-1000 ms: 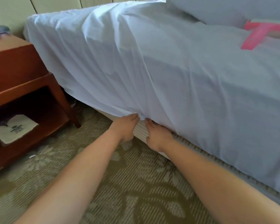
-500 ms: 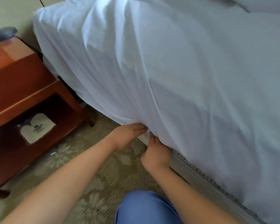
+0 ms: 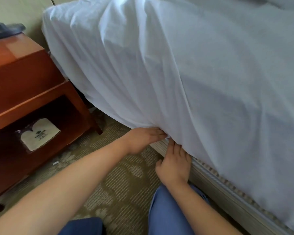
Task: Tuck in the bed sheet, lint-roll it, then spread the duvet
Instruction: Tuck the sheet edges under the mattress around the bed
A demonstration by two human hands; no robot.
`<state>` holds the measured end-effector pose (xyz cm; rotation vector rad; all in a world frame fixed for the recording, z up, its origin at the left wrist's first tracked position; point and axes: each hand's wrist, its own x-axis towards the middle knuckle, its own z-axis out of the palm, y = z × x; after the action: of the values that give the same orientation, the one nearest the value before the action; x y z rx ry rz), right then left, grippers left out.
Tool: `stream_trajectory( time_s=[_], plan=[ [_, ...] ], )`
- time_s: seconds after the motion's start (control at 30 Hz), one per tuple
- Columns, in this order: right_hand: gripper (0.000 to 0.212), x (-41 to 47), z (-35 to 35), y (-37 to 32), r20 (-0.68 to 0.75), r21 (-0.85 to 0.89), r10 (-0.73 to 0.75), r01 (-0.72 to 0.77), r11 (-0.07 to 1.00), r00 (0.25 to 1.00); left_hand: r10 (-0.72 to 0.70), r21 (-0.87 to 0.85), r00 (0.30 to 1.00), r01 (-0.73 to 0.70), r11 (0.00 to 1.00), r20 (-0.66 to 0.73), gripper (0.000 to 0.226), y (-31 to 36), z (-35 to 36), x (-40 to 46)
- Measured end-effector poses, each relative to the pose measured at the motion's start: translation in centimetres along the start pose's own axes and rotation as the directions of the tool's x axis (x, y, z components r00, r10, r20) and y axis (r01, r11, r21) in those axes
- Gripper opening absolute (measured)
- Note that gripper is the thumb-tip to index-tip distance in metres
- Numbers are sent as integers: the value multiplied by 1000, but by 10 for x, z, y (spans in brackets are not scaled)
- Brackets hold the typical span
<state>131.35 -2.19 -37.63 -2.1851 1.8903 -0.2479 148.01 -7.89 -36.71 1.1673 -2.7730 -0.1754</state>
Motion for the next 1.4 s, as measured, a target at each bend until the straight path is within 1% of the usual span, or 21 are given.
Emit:
stream_trajectory(
  time_s=[0.07,0.13,0.23,0.33,0.4,0.47,0.5,0.57,0.67,0.77,0.83,0.93,1.03,1.1,1.17,1.27,1.4],
  plan=[
    [91,-2,-7,-1,63,9,-10,10,1000,998,-3,9,999,3,1000,49,85,3,0,-6],
    [85,-2,-11,1,105,42,-38,33,999,994,26,78,999,-28,997,21,76,6,0,-8],
    [75,-1,-17,1,98,104,-36,26,994,994,96,182,992,-80,980,-83,52,8,-2,-8],
    [74,-9,-22,-2,93,117,-56,45,992,994,129,237,987,-105,966,-91,49,5,-6,-9],
    [75,-13,-22,-8,111,100,-119,108,989,987,163,248,983,-137,959,-89,47,1,-7,-9],
    [76,-7,-19,-16,143,98,-167,154,983,976,206,281,972,-168,945,-115,37,-2,-8,-7],
    [76,-1,-20,-19,153,96,-165,152,984,974,209,297,968,-160,941,-139,32,-4,-8,-8],
    [77,13,-22,-24,168,90,-130,116,989,977,166,311,965,-97,946,-203,25,-10,-6,-11],
    [79,26,-26,-33,219,67,-81,67,995,972,73,303,965,7,953,-252,31,-21,-1,-23],
    [82,30,-24,-44,217,30,-40,34,999,975,-24,331,980,90,939,-198,55,-28,3,-37],
    [86,28,-20,-50,210,-8,-11,13,1000,978,-95,337,982,146,930,-164,66,-28,3,-42],
    [86,20,-15,-51,215,-23,-15,20,1000,977,-155,328,978,193,925,-138,70,-24,4,-46],
    [80,17,-17,-47,219,-16,-45,50,999,975,-158,335,978,197,922,-139,73,-26,2,-46],
    [77,16,-18,-45,211,-11,-59,63,998,976,-140,339,979,184,923,-150,73,-32,0,-46],
    [75,13,-17,-45,185,-17,-75,79,997,980,-119,334,976,175,926,-181,69,-37,-2,-44],
    [75,16,-13,-44,150,-25,-93,98,995,984,-68,311,966,146,939,-249,43,-42,1,-37],
    [78,37,-12,-51,125,-6,-86,87,996,988,-102,214,941,178,960,-323,42,-48,14,-29]
  ],
)
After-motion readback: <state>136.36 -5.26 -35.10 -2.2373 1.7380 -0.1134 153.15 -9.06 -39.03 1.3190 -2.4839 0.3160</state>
